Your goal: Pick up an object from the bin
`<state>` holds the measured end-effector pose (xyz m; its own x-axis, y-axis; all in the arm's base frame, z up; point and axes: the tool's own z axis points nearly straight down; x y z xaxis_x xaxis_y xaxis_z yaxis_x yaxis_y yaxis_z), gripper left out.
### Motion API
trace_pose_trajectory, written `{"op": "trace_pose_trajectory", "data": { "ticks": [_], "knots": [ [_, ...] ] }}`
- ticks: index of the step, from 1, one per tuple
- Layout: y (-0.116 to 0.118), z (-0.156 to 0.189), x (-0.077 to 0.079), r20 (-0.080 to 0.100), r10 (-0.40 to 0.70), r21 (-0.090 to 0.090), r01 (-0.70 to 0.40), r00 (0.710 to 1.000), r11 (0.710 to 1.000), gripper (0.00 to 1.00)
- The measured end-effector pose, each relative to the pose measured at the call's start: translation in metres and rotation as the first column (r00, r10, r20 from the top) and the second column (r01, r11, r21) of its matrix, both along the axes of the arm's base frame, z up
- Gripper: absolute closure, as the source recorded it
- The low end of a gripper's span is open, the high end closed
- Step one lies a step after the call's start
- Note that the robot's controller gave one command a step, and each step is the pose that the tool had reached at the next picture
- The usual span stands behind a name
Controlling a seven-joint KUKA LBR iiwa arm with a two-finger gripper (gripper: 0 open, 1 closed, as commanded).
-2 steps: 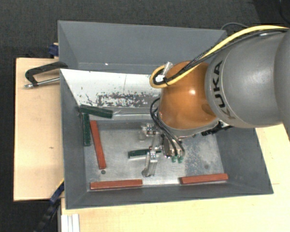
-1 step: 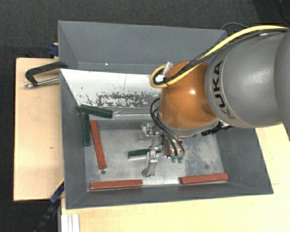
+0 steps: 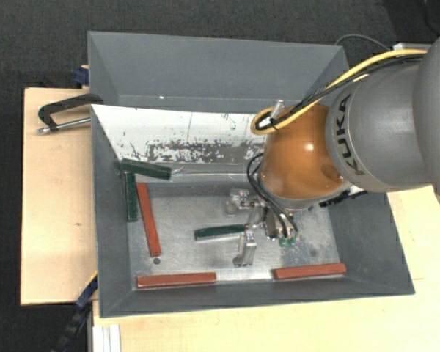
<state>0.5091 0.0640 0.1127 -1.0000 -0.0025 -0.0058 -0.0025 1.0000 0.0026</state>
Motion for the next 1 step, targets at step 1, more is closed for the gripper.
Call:
{"op": "trace_pose_trajectory", "data": {
  "ticks": [1],
  "knots": [
    [0.0654, -0.0422, 0.0117, -0.003, -0.337, 0.0, 0.337, 0.942, 0.942, 1.0]
  ]
}}
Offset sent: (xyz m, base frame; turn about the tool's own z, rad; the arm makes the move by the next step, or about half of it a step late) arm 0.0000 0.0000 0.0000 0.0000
